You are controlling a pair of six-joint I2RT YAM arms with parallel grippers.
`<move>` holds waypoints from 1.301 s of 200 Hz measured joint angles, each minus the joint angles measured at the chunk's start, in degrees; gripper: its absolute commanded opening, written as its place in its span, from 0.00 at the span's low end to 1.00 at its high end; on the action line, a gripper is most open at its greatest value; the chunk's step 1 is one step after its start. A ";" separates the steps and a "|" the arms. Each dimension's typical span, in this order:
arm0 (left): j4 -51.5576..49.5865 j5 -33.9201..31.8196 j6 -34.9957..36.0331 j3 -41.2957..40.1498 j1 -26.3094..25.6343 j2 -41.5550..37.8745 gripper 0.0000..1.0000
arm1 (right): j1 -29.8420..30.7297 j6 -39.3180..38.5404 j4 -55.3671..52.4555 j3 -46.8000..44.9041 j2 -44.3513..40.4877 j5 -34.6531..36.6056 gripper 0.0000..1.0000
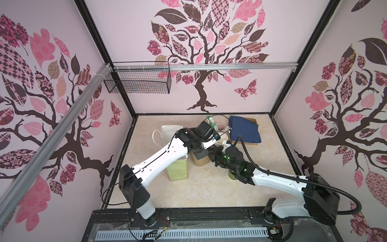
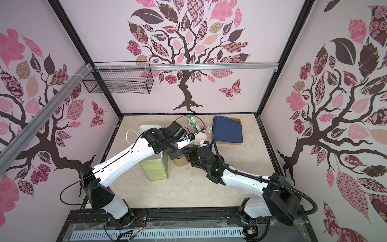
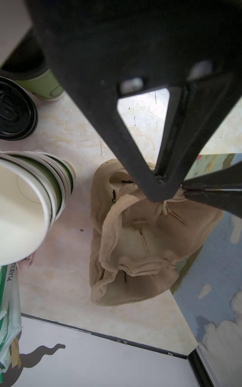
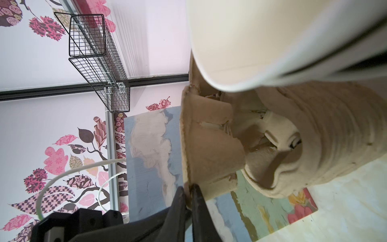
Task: Pack a coffee takeout order
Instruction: Separate the cup tray.
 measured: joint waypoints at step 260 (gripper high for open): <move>13.73 -7.72 -40.79 -1.29 7.56 -24.92 0.49 | -0.04 -2.25 1.16 -0.20 -0.20 -1.55 0.00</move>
